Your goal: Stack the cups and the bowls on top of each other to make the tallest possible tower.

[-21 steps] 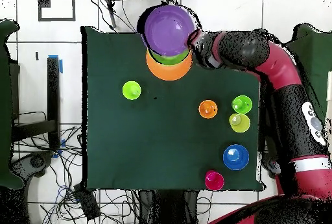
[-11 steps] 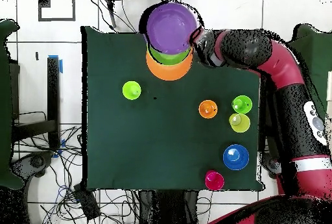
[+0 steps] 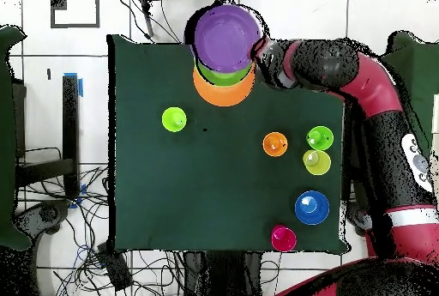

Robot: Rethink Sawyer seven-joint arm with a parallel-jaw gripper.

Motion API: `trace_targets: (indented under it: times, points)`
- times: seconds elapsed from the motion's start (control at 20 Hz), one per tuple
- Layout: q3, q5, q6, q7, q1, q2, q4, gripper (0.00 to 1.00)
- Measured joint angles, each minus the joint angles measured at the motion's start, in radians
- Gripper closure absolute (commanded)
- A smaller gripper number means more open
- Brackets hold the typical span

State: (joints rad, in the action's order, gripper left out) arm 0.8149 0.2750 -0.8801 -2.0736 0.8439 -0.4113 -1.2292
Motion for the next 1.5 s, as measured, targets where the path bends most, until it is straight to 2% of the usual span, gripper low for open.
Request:
trace_targets:
  times: [1.5]
  points:
    - [0.001, 0.018, 0.0, 0.0, 0.022, -0.021, -0.045, 1.0]
